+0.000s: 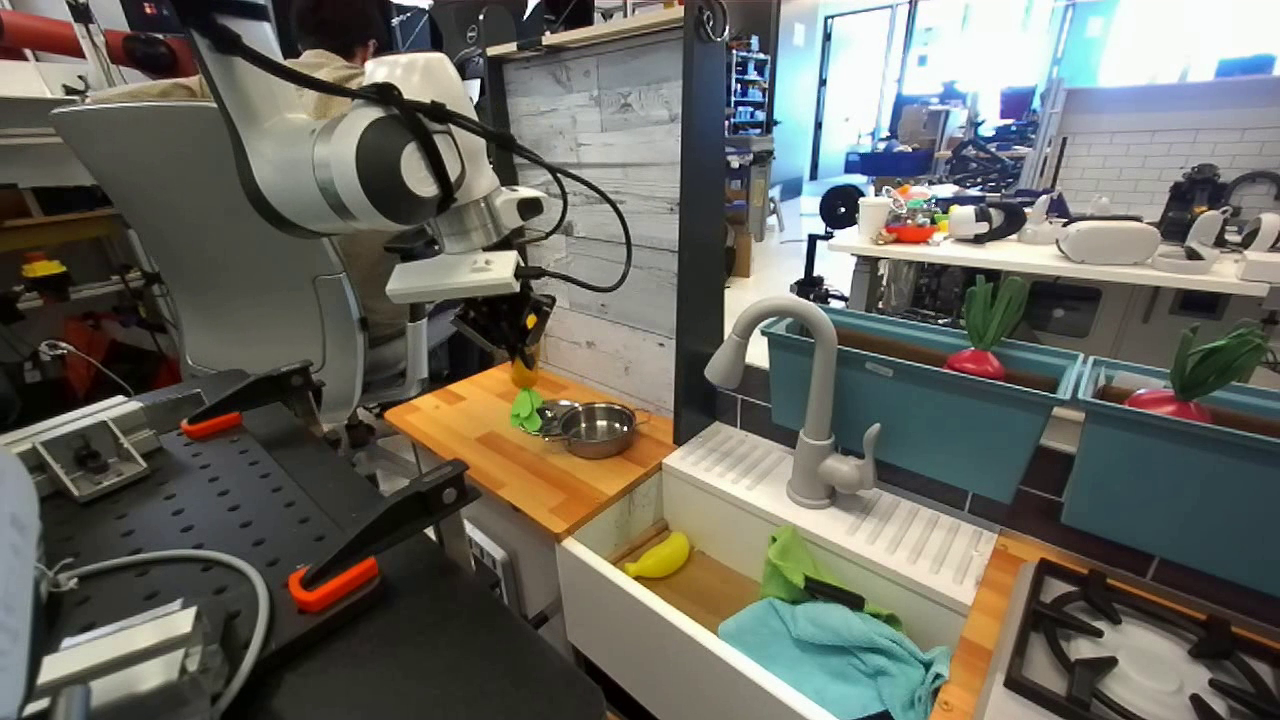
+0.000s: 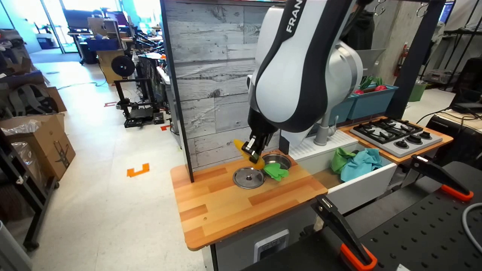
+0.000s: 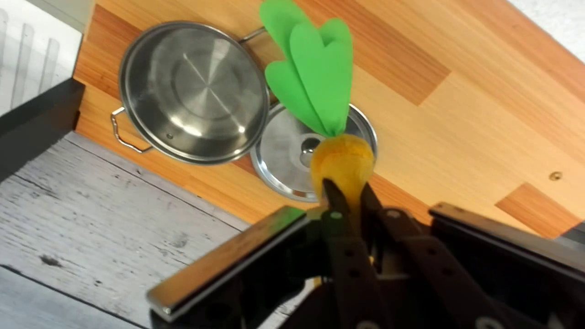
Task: Remove the carrot plush toy from the silver pot
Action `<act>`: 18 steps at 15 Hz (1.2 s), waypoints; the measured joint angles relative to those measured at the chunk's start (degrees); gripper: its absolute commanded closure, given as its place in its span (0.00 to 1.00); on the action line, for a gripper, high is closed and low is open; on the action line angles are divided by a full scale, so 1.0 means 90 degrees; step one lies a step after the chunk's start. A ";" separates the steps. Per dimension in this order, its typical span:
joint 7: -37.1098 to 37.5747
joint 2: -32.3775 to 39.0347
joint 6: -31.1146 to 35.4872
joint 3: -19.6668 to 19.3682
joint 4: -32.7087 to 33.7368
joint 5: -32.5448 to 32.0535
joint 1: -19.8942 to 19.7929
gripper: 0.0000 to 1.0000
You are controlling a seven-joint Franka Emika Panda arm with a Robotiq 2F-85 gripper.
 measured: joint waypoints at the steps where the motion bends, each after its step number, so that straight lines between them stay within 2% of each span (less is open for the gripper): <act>1: 0.0000 0.0009 0.0000 0.0042 0.0003 -0.0012 0.0050 0.98; 6: -0.0001 0.0265 -0.0007 0.0174 0.0175 -0.0121 0.0231 0.98; 10: -0.0007 0.0720 -0.0166 0.0279 0.0602 -0.0125 0.0312 0.98; 11: -0.0007 0.0842 -0.0243 0.0313 0.0738 -0.0125 0.0313 0.65; 12: -0.0007 0.0960 -0.0341 0.0342 0.0877 -0.0125 0.0313 0.64; 18: -0.0007 0.1386 -0.0769 0.0355 0.1501 -0.0132 0.0349 0.21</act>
